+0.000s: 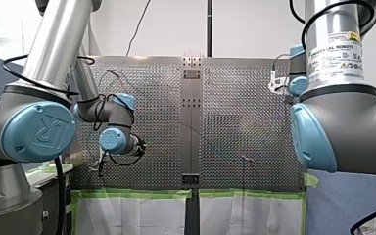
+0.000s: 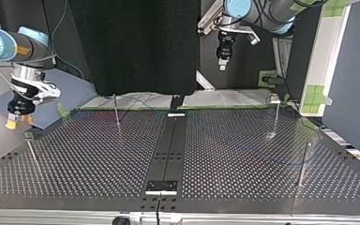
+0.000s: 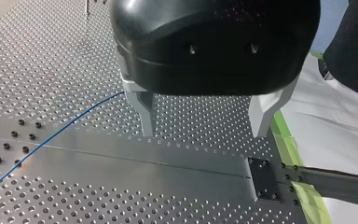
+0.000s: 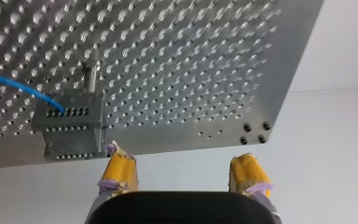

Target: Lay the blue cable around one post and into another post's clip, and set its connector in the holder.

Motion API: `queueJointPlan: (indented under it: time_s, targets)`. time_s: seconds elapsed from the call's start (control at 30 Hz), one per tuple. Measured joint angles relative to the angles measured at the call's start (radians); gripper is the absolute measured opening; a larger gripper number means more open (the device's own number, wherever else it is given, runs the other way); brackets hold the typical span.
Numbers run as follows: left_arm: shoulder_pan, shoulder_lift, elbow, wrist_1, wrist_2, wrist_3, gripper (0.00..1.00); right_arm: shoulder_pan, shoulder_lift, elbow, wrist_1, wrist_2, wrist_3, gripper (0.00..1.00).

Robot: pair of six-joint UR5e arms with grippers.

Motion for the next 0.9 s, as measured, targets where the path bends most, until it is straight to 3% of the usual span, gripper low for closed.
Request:
queueJointPlan:
  time_s: [0.2, 0.33, 0.47, 0.7, 0.9]
  targets:
    - [0.0, 0.0, 0.002, 0.024, 0.018, 0.0, 0.98, 0.053, -0.036, 0.053, 0.002, 0.028, -0.03, 1.0]
    - [0.001, 0.0, 0.019, 0.049, 0.019, -0.002, 0.98, 0.09, -0.013, 0.09, 0.001, 0.058, -0.052, 1.0]
    - [0.001, 0.0, 0.047, 0.078, 0.021, -0.004, 0.98, 0.125, 0.02, 0.118, -0.005, 0.092, -0.061, 1.0]
    - [-0.002, 0.0, 0.101, 0.13, 0.017, -0.004, 0.98, 0.183, 0.077, 0.094, -0.01, 0.149, -0.067, 1.0]
    - [0.0, 0.0, 0.111, 0.153, 0.008, -0.004, 0.98, 0.235, 0.129, 0.044, 0.026, 0.201, -0.083, 1.0]
